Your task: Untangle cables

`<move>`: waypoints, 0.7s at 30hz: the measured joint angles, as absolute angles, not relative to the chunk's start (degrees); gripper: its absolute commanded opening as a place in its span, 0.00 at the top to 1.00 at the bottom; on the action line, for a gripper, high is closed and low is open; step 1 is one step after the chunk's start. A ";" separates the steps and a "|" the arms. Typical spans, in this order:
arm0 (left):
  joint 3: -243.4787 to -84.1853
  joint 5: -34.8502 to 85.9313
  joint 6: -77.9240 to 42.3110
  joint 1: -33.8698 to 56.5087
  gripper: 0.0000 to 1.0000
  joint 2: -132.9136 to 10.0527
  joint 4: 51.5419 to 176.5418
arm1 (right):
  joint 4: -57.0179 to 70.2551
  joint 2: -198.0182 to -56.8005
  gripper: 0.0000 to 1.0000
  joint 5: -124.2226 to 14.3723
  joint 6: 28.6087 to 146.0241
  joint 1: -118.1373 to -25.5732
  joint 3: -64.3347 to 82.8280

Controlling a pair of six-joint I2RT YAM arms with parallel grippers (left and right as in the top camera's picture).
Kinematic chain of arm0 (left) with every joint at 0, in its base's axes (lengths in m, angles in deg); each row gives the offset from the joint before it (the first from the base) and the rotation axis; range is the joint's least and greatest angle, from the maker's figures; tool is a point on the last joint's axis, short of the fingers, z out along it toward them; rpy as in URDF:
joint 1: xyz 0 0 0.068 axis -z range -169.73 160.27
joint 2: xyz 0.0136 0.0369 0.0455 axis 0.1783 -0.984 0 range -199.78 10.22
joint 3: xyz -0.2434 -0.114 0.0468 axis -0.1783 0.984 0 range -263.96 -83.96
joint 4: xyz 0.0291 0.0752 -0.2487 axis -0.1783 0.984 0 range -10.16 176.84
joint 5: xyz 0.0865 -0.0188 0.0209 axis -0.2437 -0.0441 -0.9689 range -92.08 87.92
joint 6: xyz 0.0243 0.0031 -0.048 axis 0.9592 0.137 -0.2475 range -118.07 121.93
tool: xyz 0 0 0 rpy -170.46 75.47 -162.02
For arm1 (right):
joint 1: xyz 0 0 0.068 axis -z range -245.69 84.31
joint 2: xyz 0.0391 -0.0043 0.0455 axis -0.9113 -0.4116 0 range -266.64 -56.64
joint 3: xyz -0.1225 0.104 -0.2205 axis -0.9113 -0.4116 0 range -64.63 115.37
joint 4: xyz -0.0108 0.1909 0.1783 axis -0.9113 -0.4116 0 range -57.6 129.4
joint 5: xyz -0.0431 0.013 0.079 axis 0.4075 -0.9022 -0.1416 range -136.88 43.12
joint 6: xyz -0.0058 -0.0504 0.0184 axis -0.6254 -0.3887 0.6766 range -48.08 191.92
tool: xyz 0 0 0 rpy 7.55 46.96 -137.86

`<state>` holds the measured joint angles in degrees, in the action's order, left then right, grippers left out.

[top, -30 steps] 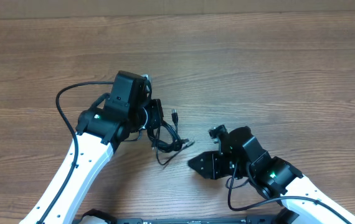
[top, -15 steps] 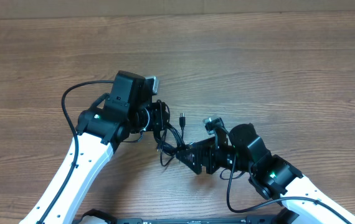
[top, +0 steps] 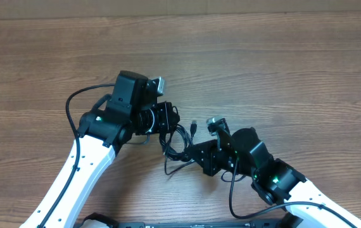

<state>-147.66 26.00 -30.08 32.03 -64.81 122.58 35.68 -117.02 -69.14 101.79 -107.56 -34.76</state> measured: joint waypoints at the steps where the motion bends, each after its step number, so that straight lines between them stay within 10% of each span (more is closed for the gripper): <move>1: -147.64 26.02 -30.28 32.05 0.96 -64.81 121.68 | 35.81 -117.04 0.96 -70.41 101.81 -107.89 -34.76; 21: -147.42 -10.50 -52.66 33.93 0.96 -64.85 129.90 | 29.67 -117.30 0.96 -80.31 102.14 -110.49 -34.65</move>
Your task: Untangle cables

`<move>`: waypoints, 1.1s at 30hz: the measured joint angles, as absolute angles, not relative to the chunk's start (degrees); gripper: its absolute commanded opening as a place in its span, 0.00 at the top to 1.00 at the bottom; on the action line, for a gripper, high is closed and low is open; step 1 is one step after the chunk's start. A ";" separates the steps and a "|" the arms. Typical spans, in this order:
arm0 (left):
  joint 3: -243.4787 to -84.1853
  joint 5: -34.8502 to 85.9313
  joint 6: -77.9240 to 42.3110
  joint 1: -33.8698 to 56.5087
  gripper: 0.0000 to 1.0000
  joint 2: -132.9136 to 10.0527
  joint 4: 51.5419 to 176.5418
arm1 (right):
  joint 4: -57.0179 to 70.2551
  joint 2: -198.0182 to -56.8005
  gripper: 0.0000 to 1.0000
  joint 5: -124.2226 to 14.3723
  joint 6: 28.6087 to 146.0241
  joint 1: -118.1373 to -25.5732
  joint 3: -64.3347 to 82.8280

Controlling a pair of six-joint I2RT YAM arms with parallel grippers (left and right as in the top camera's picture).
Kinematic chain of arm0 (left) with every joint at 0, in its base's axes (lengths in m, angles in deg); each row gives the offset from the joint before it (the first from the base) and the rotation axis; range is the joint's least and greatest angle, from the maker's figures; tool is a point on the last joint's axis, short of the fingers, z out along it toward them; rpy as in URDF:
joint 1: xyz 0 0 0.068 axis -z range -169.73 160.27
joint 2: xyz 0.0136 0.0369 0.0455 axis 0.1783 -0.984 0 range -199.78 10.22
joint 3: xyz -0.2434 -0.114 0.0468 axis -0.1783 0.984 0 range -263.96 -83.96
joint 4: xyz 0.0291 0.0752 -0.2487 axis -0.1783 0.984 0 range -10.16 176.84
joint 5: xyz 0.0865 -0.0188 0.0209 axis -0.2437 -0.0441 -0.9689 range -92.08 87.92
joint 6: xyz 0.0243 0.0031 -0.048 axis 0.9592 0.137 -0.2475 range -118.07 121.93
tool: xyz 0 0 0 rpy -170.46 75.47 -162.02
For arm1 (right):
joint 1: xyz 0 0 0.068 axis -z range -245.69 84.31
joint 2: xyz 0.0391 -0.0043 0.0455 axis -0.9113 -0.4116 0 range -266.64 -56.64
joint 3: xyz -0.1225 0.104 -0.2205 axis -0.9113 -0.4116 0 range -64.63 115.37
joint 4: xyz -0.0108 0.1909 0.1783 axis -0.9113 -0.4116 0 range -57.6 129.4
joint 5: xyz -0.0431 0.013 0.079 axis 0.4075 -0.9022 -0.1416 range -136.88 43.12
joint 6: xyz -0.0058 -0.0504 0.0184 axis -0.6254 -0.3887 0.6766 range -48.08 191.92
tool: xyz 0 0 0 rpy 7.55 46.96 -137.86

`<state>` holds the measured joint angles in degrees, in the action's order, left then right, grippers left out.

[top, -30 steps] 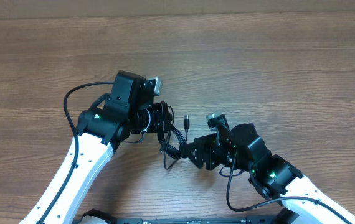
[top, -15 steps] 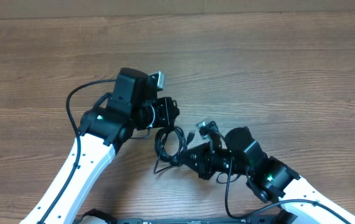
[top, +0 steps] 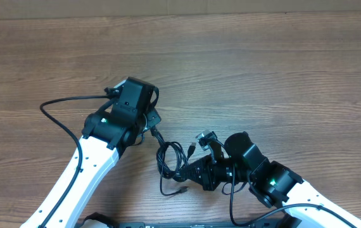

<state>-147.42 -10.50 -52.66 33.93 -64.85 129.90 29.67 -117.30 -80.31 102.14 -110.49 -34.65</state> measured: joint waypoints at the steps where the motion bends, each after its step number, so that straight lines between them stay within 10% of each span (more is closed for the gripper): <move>1: -147.42 -11.68 -53.20 33.93 0.96 -64.85 130.42 | 29.67 -117.30 0.96 -80.18 102.14 -110.49 -34.65; 9: -147.42 -28.23 -58.01 33.86 0.95 -64.85 136.52 | 29.43 -117.34 0.96 -80.20 102.11 -111.38 -34.65; 13: -147.44 -34.52 -61.18 33.27 0.66 -64.85 137.05 | 27.98 -117.34 0.96 -81.34 102.16 -111.60 -34.65; 19: -147.46 -28.45 -59.32 31.99 0.68 -64.85 134.07 | 27.77 -117.41 0.96 -81.62 102.62 -111.86 -34.72; 26: -147.46 -17.63 -52.00 31.99 0.14 -64.85 134.05 | 27.77 -117.41 0.96 -81.19 103.45 -111.91 -34.72; 33: -147.46 -8.05 -47.41 31.99 0.34 -64.85 134.07 | 27.77 -117.41 0.96 -81.06 103.45 -111.91 -34.72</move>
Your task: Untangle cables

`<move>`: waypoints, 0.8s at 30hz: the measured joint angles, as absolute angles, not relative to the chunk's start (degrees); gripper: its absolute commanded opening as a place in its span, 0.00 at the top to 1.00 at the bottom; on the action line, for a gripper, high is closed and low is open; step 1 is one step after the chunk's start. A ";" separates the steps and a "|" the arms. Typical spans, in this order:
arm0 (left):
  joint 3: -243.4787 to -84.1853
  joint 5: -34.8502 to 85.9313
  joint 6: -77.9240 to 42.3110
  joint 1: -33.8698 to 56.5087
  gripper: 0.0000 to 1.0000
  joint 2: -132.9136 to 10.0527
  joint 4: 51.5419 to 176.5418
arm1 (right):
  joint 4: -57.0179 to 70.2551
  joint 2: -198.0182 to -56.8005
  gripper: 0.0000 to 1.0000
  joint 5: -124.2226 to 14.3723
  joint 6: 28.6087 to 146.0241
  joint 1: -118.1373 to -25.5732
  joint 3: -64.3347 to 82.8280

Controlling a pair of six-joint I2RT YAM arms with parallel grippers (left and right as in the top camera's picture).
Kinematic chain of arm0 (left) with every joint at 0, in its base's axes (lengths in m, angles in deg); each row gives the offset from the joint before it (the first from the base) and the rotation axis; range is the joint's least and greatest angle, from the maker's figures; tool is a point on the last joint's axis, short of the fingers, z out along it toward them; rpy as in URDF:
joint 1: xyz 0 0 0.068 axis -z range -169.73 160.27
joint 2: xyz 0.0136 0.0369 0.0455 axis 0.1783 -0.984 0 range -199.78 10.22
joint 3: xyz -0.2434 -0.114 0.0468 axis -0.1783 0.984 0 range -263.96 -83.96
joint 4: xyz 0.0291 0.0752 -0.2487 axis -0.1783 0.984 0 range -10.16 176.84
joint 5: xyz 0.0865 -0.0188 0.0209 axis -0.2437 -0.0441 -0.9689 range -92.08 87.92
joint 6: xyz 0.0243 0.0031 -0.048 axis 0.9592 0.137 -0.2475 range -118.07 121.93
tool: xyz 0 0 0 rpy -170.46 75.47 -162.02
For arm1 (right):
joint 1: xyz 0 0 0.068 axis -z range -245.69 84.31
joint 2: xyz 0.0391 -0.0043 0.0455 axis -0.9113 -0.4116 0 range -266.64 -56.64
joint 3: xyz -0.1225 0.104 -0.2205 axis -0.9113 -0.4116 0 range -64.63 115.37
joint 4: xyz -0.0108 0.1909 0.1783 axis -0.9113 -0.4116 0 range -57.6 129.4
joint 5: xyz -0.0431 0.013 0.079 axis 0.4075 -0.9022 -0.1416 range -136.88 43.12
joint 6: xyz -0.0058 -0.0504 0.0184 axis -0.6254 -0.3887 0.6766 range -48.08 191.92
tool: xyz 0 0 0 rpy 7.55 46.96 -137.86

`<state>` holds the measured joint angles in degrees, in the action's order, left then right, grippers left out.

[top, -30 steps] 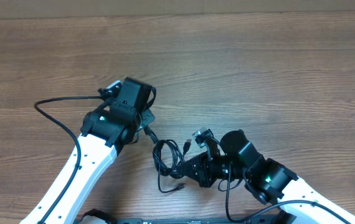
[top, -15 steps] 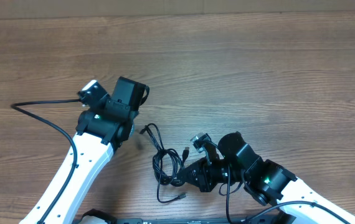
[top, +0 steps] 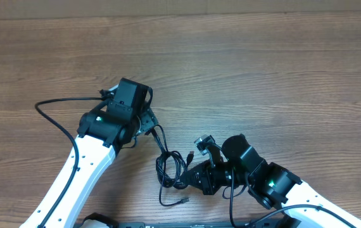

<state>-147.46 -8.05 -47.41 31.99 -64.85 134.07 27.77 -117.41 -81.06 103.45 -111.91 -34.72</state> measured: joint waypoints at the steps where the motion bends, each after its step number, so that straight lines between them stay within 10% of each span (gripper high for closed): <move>1: -147.46 -7.05 -47.35 31.99 0.34 -64.92 134.05 | 27.79 -117.41 0.96 -81.06 103.42 -111.91 -34.72; 15: -147.55 8.67 -42.43 31.99 0.53 -66.45 116.44 | 26.17 -117.41 0.96 -80.62 103.47 -111.91 -34.72; 24: -147.75 15.73 -36.35 31.99 0.50 -66.47 128.52 | 24.81 -117.41 0.96 -78.15 103.49 -111.91 -34.72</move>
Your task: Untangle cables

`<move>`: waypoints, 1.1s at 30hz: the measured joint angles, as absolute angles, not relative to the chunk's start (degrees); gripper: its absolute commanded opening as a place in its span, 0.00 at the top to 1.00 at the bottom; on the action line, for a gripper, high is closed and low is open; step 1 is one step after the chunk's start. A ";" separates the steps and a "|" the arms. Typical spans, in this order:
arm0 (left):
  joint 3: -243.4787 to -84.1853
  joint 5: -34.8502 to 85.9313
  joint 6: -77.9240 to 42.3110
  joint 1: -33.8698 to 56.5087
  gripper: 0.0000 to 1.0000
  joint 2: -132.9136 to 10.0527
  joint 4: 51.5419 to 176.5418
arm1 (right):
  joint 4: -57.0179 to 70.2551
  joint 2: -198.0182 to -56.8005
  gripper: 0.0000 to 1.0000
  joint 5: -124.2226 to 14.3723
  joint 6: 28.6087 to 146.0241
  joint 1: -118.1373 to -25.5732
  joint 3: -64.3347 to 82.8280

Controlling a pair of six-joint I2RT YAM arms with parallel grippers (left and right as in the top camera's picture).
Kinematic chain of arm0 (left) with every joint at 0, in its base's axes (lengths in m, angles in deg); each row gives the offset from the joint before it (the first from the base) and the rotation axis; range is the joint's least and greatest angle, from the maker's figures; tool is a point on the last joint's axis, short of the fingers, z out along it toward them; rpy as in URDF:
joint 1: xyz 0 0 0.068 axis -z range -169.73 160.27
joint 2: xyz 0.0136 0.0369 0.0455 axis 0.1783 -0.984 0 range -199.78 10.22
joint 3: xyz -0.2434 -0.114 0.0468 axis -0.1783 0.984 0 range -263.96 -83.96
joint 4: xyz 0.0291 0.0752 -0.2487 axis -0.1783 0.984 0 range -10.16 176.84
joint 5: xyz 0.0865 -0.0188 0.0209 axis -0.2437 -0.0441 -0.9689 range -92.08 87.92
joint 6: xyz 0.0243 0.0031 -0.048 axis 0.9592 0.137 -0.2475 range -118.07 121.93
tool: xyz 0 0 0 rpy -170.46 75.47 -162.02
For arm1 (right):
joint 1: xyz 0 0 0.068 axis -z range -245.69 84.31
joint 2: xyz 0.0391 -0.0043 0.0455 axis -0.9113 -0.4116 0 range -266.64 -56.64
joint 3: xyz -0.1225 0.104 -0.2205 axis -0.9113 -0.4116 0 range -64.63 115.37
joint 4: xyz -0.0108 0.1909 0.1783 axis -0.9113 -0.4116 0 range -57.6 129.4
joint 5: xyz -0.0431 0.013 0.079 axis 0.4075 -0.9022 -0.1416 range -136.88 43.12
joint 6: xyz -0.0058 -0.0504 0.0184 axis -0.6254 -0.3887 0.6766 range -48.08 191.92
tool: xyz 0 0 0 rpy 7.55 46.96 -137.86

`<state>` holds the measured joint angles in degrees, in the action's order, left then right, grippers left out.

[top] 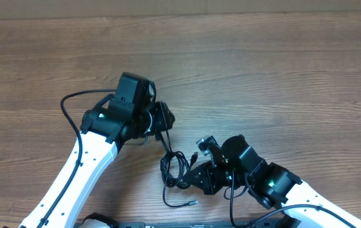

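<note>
A thin black cable lies in a loose coil (174, 170) on the wooden table near its front edge. One strand rises from the coil to my left gripper (163, 121), which looks shut on it. My right gripper (189, 177) sits at the coil's right side and looks shut on the loops there. A free end with a small plug (191, 203) trails out below the coil. Another plug (193, 154) sticks up at the coil's upper right. The fingertips of both grippers are largely hidden by their own bodies.
The left arm's own black supply cable (73, 107) arcs out to the left of its wrist. The right arm's body (269, 183) fills the front right. Bare wooden tabletop (263, 69) stretches behind and to the right.
My left gripper has turned and shifted a little to the right, so the strand to the coil is shorter and slacker. The free plug end lies slightly further right. My right gripper has barely moved.
At first both grippers were close together at a tight knot of cable. Then the left gripper had drawn back to the left and the right one toward the front, stretching a strand and opening the coil. Now the left is back nearer, the coil looser.
</note>
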<state>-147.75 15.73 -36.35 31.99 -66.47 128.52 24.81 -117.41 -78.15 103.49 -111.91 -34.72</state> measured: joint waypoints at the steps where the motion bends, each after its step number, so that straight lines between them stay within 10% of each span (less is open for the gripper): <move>1: -147.75 16.23 -35.85 31.99 0.50 -66.47 128.74 | 24.79 -117.41 0.96 -77.91 103.47 -111.91 -34.70; 20: -147.77 25.26 -32.16 33.65 0.53 -67.78 130.38 | 24.79 -117.41 0.96 -76.44 103.49 -111.91 -34.72; 25: -147.77 24.93 -32.24 35.68 0.96 -72.50 127.78 | 24.77 -117.41 0.96 -76.44 103.49 -111.91 -34.72; 33: -148.44 31.25 -31.94 33.19 0.96 -77.53 113.55 | 24.49 -117.41 0.96 -74.48 104.74 -111.80 -34.72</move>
